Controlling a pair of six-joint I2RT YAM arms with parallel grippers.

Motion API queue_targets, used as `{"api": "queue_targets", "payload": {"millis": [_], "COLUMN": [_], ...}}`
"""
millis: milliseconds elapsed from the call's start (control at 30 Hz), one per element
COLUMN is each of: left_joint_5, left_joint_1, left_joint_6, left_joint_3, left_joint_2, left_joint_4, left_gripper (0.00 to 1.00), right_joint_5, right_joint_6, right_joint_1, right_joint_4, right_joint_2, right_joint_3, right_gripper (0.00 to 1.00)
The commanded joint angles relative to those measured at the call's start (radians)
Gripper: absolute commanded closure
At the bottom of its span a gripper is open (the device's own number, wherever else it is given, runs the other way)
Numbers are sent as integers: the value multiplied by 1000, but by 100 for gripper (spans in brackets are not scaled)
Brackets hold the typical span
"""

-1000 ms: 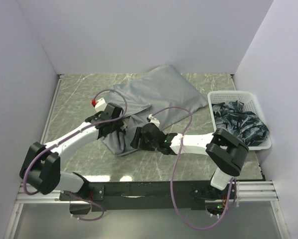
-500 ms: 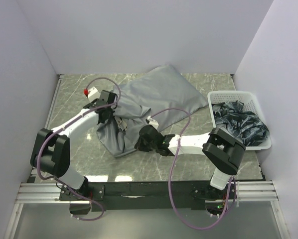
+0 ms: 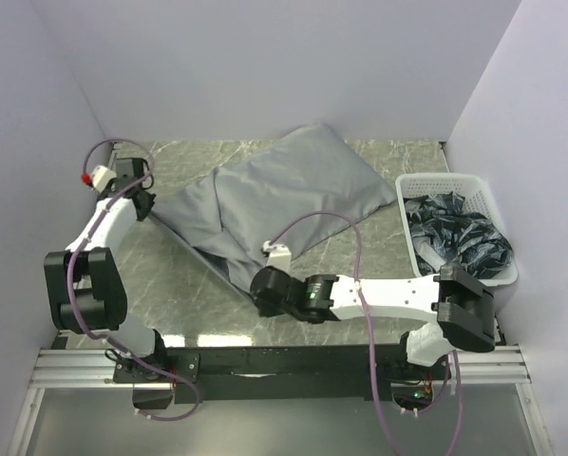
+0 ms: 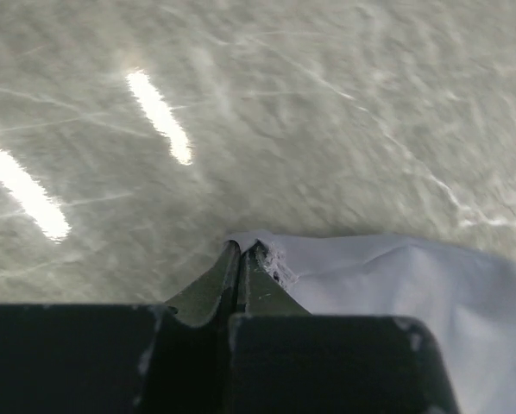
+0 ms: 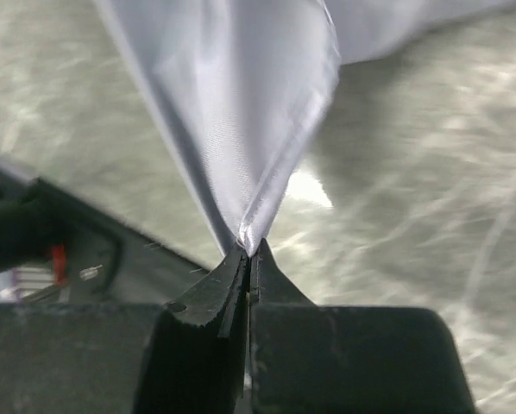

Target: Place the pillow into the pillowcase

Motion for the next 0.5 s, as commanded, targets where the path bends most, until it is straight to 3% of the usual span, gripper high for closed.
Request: {"api": "queue_targets", "payload": {"millis": [0, 167, 333, 467], "left_joint_5": [85, 131, 183, 258], "left_joint_1": [99, 179, 225, 256], "left_joint_6": [-30, -24, 23, 50], "left_joint_3": [32, 69, 124, 168], "left_joint_2": [49, 90, 126, 169], "left_joint_4": [66, 86, 123, 122], "left_gripper": [99, 99, 99, 99], "right_joint_5": [105, 146, 16, 19], "right_joint_6": [4, -54, -226, -277], "right_joint_1": [121, 236, 244, 230], "right_joint_4": [-268, -420, -359, -383], "right_joint_2": [54, 285, 401, 389], "right_joint_3": [131, 447, 676, 724], "right_gripper": [100, 99, 72, 37]}}
